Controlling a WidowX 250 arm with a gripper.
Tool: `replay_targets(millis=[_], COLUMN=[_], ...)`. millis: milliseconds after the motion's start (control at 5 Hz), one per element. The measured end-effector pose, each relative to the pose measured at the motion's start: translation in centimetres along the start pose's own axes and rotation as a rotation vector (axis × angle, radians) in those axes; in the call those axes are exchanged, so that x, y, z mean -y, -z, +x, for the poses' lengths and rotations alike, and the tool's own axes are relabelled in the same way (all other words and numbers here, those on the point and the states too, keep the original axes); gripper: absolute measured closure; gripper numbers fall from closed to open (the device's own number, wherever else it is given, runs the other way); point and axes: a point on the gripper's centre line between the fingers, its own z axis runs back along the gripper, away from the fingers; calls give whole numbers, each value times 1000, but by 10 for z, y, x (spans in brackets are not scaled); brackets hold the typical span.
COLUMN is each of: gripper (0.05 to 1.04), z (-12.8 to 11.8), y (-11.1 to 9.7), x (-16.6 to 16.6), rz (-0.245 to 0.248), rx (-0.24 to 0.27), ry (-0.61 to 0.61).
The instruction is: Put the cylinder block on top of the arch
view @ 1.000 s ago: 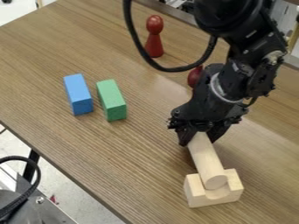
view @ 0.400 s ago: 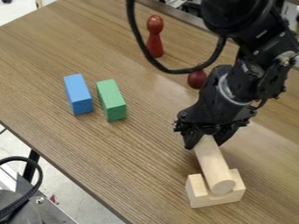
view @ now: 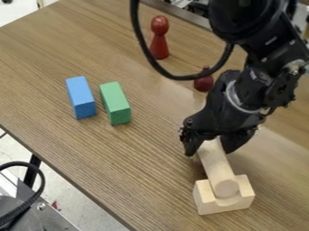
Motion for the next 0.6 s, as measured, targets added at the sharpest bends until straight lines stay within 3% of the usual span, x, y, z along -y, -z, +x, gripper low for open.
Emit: replay_targets(millis=[200,600], gripper=[84,84], z=[-1,14], y=[1,-31], x=[-1,-2], rz=[-1,-41], rx=[1,16], ry=[0,-71])
